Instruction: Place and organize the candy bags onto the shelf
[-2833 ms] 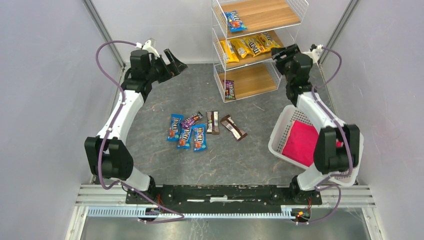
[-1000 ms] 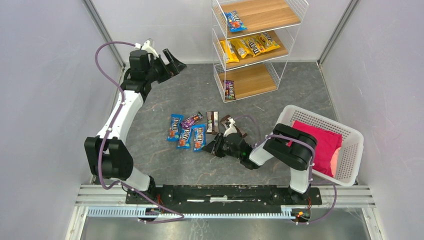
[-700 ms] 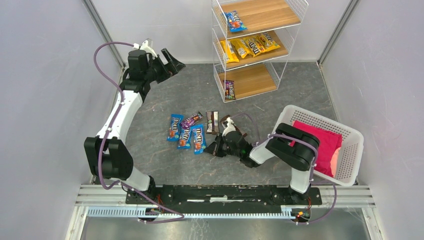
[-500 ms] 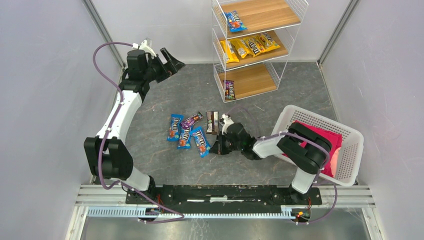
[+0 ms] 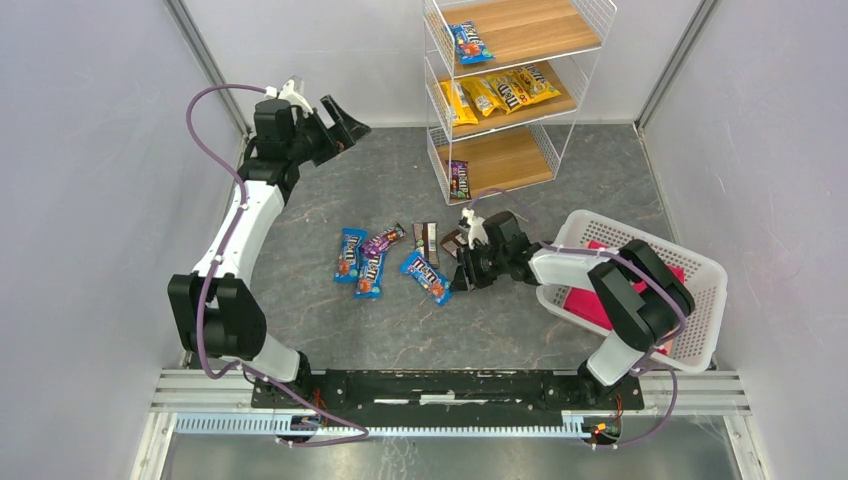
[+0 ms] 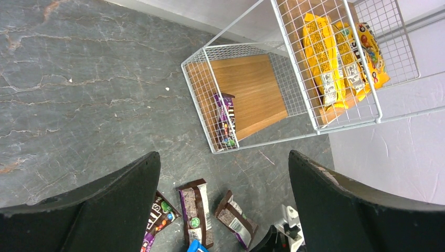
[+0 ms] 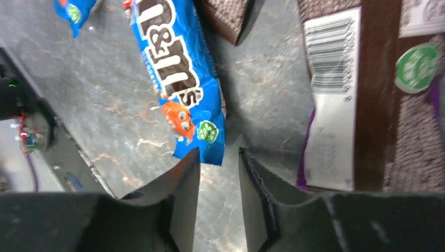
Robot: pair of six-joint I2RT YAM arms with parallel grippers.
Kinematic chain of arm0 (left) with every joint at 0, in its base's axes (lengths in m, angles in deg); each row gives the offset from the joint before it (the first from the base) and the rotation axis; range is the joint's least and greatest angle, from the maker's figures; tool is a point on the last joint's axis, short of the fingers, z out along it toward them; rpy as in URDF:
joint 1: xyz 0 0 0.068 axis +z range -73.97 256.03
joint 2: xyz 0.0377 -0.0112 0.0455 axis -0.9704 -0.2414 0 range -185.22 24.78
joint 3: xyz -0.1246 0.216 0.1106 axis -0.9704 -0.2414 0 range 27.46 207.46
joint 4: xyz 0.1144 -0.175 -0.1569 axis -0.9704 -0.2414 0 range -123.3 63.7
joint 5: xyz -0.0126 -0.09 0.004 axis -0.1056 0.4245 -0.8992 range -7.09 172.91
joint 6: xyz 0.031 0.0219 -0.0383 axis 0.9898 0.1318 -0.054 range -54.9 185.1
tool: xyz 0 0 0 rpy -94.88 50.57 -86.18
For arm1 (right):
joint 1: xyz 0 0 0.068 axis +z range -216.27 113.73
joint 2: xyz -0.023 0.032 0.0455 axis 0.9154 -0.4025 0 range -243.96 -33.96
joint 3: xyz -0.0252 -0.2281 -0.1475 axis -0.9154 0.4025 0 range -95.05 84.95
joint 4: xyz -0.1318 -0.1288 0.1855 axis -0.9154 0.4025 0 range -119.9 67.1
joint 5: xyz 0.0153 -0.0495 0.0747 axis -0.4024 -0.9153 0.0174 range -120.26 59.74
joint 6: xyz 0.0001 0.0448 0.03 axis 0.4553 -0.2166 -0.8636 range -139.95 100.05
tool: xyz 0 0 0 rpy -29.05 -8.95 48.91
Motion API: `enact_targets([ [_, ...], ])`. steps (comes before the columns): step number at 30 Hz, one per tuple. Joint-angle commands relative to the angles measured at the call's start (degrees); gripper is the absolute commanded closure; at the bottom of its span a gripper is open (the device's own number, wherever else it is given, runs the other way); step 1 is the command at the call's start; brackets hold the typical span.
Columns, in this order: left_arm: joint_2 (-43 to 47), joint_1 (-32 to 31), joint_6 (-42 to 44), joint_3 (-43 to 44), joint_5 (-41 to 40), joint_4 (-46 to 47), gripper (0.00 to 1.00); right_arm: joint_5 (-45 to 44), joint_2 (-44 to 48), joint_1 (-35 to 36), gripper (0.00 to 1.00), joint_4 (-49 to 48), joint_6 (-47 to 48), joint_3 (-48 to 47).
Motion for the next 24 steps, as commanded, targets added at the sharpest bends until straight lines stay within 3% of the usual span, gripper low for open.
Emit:
enact_targets([
  [1,-0.4,-0.3,-1.1,-0.2,0.8,2.4,0.03,4.6,3.8,0.5,0.56,-12.0,-9.4,6.3],
  [9,-0.2,-0.1,-1.5,-0.1,1.5,2.4,0.03,0.3,4.5,2.4,0.40,-38.7,-28.0,22.4],
  [17,-0.7,-0.1,-1.5,-0.2,1.4,2.4,0.03,-12.7,0.9,3.7,0.44,-47.2,-37.5,25.0],
  [24,-0.9,-0.1,-1.6,-0.1,1.6,2.3,0.03,-16.6,-1.9,6.3,0.46,-40.5,-39.3,20.1],
])
